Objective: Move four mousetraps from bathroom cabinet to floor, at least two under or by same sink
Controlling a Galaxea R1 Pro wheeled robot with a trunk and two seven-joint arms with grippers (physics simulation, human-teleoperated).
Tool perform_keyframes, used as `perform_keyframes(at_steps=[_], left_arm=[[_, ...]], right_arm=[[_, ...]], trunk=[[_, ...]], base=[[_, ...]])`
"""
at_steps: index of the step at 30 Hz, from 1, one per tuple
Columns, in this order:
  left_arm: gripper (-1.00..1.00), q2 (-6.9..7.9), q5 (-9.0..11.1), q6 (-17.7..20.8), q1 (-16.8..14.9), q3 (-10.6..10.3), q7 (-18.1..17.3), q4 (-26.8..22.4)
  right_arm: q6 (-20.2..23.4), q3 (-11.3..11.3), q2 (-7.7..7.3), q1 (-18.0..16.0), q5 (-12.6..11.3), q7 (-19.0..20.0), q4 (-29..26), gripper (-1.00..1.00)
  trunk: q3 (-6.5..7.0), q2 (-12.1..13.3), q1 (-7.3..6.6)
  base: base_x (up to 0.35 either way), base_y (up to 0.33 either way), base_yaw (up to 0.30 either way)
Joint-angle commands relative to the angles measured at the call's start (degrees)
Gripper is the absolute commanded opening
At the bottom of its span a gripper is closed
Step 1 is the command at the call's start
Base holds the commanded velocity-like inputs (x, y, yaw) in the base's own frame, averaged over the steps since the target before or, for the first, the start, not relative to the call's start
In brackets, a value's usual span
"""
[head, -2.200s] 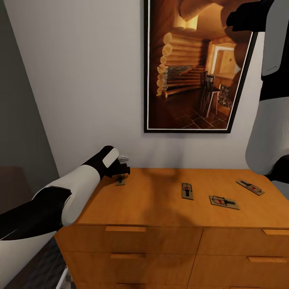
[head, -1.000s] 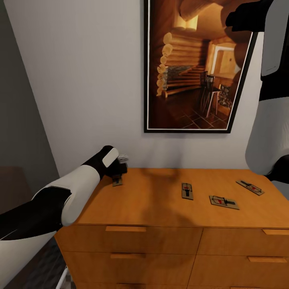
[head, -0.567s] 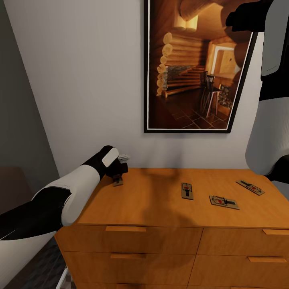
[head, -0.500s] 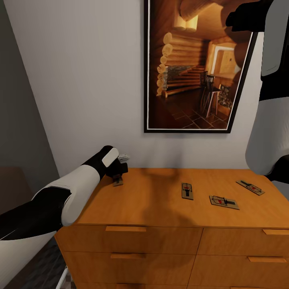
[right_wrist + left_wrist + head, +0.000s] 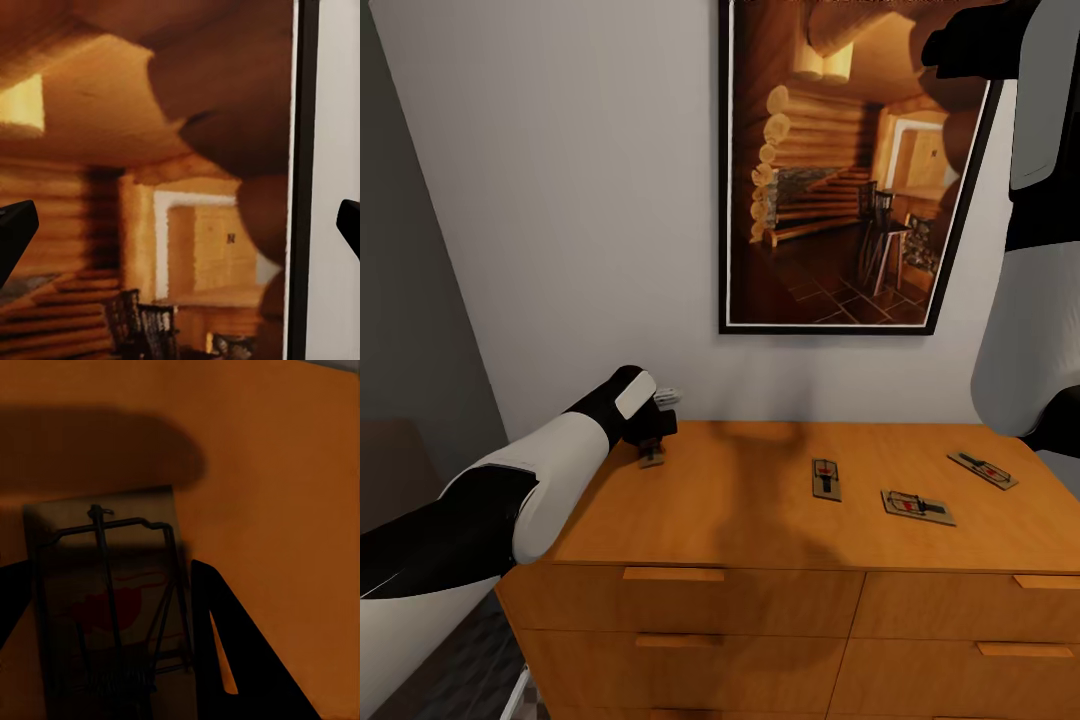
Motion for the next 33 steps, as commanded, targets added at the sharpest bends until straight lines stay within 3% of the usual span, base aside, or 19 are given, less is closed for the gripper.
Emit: perform_keyframes(at_steps=[1, 23, 33], left_arm=[[-1.00, 0.02, 0.46, 0.33, -0.03, -0.46, 0.26, -0.08], [-1.00, 0.09, 0.43, 0.94, -0.04, -0.50, 0.32, 0.13], [-1.00, 0.17, 0.45, 3.55, -0.04, -0.46, 0.33, 0.18]], right_arm=[[0.22, 0.16, -0.07, -0.05, -0.43, -0.47, 0.02, 1.00], [0.22, 0.08, -0.06, 0.02, -0.50, -0.47, 1.52, 1.00], [0.22, 0.05, -0.10, 0.29, -0.93, -0.47, 1.93, 1.00]], trunk=[[0.12, 0.38, -0.23], [4.07, 9.21, -5.06], [5.86, 13.22, -7.26]], base=[[0.000, 0.000, 0.000], [0.000, 0.000, 0.000], [0.000, 0.000, 0.000]])
